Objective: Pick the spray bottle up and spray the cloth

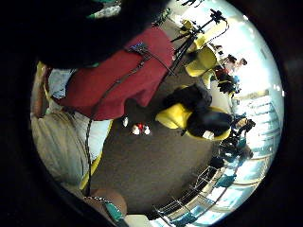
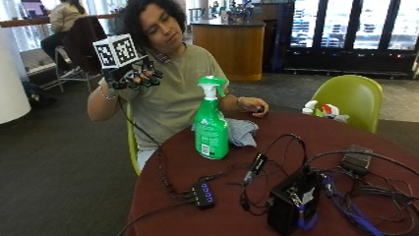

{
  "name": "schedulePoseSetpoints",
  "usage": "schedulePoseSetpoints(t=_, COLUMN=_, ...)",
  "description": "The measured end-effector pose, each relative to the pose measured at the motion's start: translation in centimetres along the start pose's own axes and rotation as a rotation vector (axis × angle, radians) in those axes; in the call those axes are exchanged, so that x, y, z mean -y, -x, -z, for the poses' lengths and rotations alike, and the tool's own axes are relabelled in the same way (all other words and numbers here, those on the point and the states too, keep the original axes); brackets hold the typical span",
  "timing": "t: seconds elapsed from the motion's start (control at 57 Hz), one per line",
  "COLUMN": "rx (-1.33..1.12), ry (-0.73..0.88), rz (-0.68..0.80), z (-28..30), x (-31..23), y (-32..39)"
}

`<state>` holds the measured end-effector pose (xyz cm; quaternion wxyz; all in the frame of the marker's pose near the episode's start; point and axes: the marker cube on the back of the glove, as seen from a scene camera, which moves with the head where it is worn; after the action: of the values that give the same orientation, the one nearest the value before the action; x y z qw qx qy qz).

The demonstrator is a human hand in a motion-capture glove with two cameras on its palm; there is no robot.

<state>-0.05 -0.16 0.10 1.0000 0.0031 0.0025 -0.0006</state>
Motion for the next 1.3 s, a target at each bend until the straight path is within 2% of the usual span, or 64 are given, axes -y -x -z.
schedulePoseSetpoints(t=0.316, rx=-0.008, ry=0.007, rz=-0.020, z=-0.5, x=0.3, y=-0.4)
schedulePoseSetpoints(t=0.438, rx=0.051, ry=-0.042, rz=-0.033, z=-1.3, x=0.8, y=-0.6)
schedulePoseSetpoints(t=0.614, rx=0.275, ry=-0.091, rz=-0.077, z=-3.2, x=1.1, y=0.3)
schedulePoseSetpoints(t=1.087, rx=1.093, ry=-0.081, rz=-0.040, z=-8.8, x=4.6, y=5.2)
schedulePoseSetpoints(t=1.298, rx=1.111, ry=-0.137, rz=-0.085, z=-9.9, x=8.2, y=6.1)
